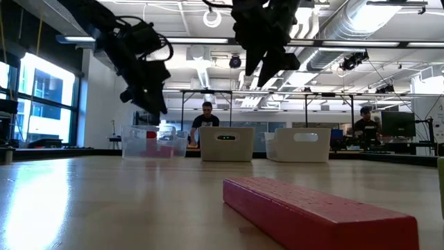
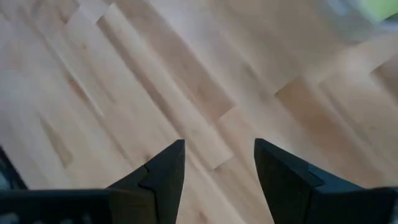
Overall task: Sort & place blocks by color
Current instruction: Put the green block into the gray bin
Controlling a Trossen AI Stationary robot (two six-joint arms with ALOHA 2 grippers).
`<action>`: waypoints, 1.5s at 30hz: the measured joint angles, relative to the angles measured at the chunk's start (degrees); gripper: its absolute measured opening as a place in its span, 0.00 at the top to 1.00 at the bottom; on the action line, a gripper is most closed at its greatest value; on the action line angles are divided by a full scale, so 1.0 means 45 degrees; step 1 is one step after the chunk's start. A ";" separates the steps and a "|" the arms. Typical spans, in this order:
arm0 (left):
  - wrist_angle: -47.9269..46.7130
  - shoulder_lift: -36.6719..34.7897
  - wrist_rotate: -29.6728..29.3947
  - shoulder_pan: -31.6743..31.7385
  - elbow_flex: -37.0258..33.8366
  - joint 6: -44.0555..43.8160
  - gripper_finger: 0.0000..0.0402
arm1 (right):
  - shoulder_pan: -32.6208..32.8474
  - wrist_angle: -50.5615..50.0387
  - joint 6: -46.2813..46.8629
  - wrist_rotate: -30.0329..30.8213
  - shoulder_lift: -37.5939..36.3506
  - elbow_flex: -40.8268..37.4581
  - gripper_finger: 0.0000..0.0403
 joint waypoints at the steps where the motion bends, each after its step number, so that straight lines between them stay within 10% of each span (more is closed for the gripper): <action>1: -0.0184 -0.0116 0.0120 -0.0068 0.0189 0.0160 0.51 | 0.0215 -0.0030 0.0226 0.0000 0.0000 0.0000 0.55; 27: -0.3901 -0.3599 0.0313 -0.3939 0.1055 0.0353 0.51 | 0.6522 -0.0455 1.2283 0.1593 0.0416 -0.0005 0.40; 45: -0.4815 -0.3621 0.0303 -0.6744 0.1055 -0.1115 0.51 | 0.8893 0.0349 1.5319 0.1024 0.2488 -0.0005 0.40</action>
